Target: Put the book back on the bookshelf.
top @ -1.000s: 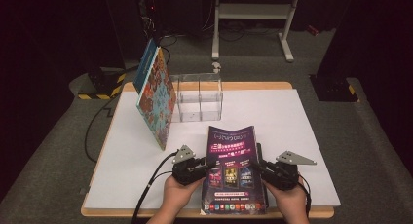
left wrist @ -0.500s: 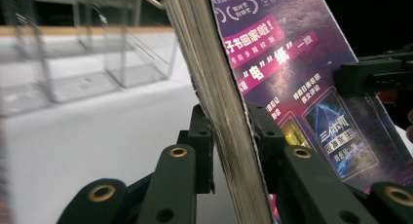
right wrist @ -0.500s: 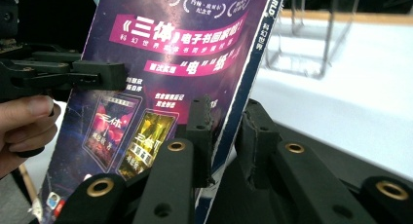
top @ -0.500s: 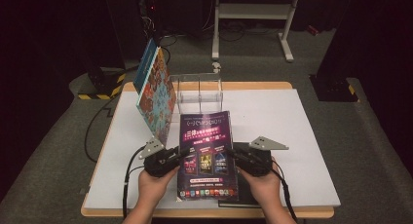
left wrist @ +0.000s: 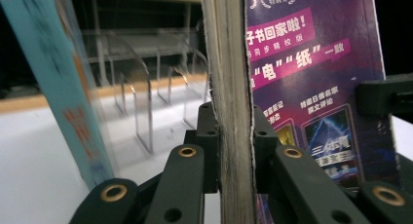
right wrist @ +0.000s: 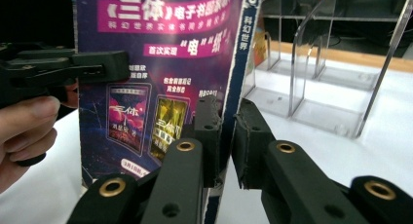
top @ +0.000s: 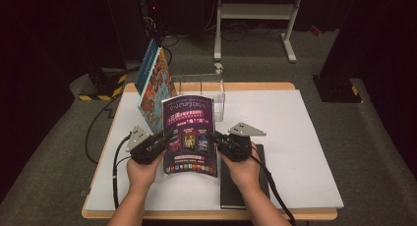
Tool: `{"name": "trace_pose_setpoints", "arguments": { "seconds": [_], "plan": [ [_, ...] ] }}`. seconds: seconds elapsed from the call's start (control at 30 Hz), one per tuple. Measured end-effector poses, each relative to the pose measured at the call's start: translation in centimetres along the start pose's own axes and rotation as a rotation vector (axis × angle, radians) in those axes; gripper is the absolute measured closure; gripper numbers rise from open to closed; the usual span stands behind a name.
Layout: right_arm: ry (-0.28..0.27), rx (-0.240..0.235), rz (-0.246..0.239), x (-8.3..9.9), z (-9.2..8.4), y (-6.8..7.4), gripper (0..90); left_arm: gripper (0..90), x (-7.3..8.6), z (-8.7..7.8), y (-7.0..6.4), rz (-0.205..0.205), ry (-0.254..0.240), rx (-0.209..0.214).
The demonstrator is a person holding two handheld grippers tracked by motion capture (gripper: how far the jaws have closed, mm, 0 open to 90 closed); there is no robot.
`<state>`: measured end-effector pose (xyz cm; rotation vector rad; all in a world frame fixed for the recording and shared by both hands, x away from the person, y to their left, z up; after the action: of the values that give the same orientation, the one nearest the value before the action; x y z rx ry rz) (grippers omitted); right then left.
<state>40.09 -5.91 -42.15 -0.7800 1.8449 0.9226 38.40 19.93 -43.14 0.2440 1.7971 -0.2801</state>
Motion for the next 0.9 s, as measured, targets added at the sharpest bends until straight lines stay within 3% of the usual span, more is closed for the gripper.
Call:
{"name": "trace_pose_setpoints", "arguments": {
  "seconds": [0.17, 0.3, 0.4, 0.73, 0.9],
  "plan": [
    [-0.041, 0.015, -0.027, -0.5, 0.2, -0.4, 82.3, 80.4, -0.2, 0.4, -0.1, 0.033, -0.054, -0.014],
    [-0.017, 0.019, -0.043, 0.4, 0.5, -0.1, 81.8, 79.6, 0.7, 0.3, 0.0, 0.022, -0.052, -0.016],
    [-0.038, 0.011, -0.055, 0.9, 0.0, 0.3, 82.2, 78.0, 1.0, -0.4, 0.1, 0.007, -0.075, -0.002],
    [-0.05, -0.01, -0.084, 3.1, -2.0, 2.4, 76.7, 66.1, 2.0, -3.5, -0.4, 0.02, -0.108, 0.034],
    [-0.05, -0.023, -0.091, 4.0, -2.4, 3.1, 72.0, 55.5, 2.3, -4.4, -0.8, 0.022, -0.11, 0.016]
  ]
}}
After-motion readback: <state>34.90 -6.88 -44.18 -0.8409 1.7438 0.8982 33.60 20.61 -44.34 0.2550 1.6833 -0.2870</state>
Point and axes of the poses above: each handheld gripper's, and its own axes: z roughly forward along the jaws, x roughly out of its underside, y roughly to its left, the point moved 3 cm from there along z, roughly forward along the jaws, and after that the axes turned 13 degrees about -x, right-handed, at the moved point
